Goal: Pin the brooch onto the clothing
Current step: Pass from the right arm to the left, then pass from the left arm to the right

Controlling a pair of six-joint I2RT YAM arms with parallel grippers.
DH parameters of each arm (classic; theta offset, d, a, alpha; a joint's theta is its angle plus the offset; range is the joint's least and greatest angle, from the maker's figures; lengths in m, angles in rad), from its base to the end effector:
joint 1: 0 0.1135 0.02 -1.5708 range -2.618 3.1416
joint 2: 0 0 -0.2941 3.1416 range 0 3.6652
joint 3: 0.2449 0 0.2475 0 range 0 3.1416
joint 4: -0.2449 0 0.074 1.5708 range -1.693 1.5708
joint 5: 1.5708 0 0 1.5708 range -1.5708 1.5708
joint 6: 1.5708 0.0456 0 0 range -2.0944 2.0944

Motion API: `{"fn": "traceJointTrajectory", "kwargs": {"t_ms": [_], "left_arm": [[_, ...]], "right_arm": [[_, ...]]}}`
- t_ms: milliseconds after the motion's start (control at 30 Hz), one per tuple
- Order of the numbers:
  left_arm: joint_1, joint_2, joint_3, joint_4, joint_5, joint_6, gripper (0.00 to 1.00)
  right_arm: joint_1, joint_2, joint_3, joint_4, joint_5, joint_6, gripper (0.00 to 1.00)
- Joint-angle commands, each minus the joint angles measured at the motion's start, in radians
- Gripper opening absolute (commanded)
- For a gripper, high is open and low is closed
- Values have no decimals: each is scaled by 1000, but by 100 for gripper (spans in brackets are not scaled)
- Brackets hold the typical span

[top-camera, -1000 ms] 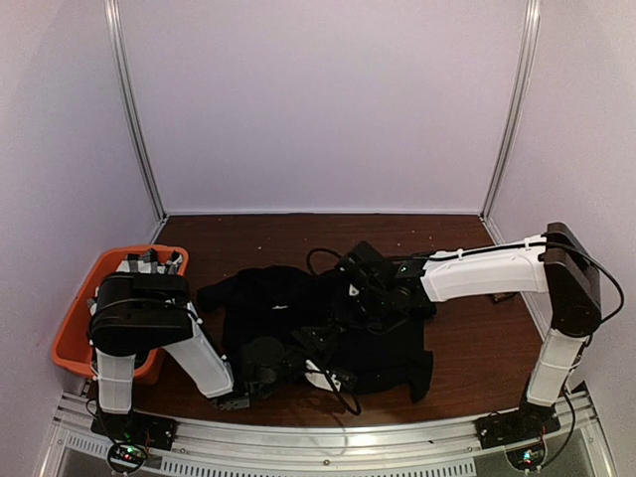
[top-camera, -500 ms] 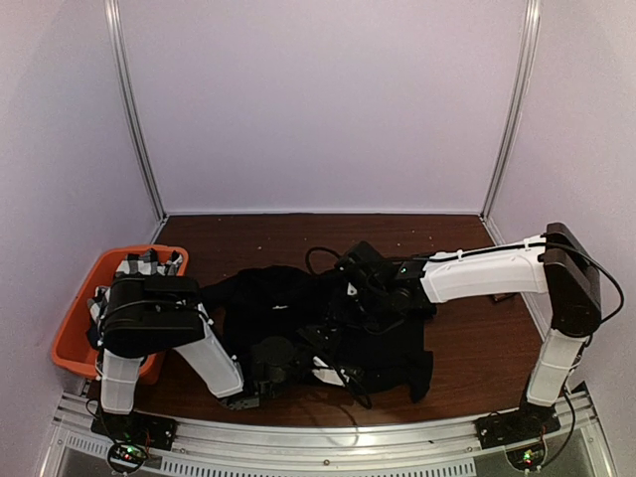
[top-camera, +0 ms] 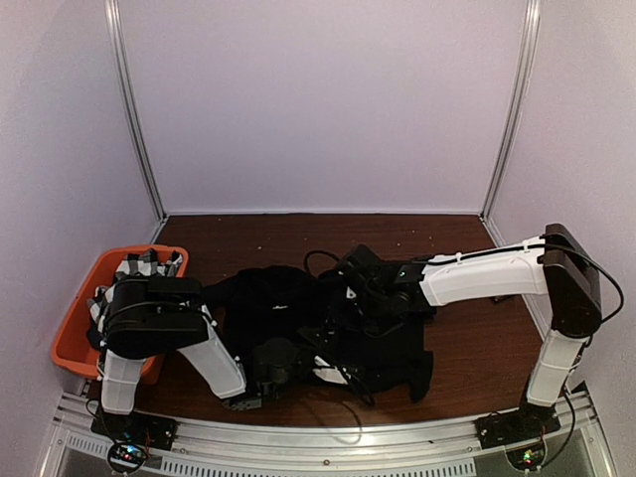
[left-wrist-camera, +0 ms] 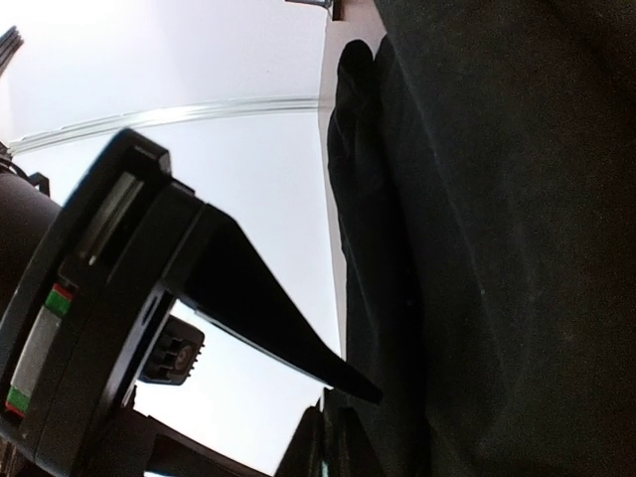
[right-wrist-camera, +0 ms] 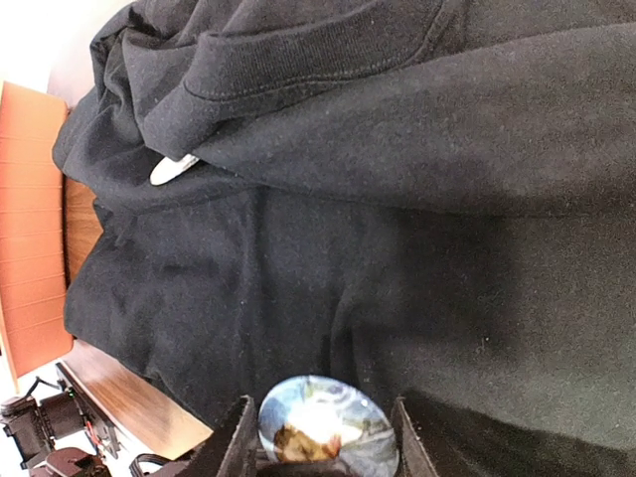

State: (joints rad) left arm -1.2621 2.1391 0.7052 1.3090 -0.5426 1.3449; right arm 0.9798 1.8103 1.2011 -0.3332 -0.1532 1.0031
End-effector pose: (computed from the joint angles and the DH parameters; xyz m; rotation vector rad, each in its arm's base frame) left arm 0.1387 -0.3574 0.1176 1.4893 0.8291 0.5205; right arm 0.2121 0.3286 0.2147 -0.0371 2.7911 0.8761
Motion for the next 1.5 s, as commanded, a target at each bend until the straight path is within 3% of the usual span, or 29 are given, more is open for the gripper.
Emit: {"fn": "traceJointTrajectory", "kwargs": {"t_ms": [0,367,567,700,867,933,1067,1100,1200,1467], "left_arm": [[15,19,16,378,-53,-5,3],[13,5,14,378,-71,-124,0],[2,-96,-31,338,-118,-444,0],[-1,-263,-45,61,-70,-790,0],[6,-447,53,-456,142,-1180,0],[19,-501,75,-579,252,-1286,0],[64,-589,87,-700,496,-1449,0],[78,-616,84,-716,603,-1477,0],[115,-673,76,-769,747,-1531,0],[162,-770,49,-844,873,-1615,0]], "right_arm": [[23,-2,-25,-50,9,3,43],[21,-36,55,-153,142,-120,48],[-41,-154,34,-170,298,-249,56],[-128,-275,-52,-103,338,-307,66],[-169,-470,-200,107,405,-486,87],[-173,-536,-245,184,384,-608,89],[-173,-609,-280,244,247,-797,90],[-173,-616,-277,240,197,-833,90],[-173,-630,-260,189,98,-916,91],[-165,-697,-315,191,-148,-1004,87]]}}
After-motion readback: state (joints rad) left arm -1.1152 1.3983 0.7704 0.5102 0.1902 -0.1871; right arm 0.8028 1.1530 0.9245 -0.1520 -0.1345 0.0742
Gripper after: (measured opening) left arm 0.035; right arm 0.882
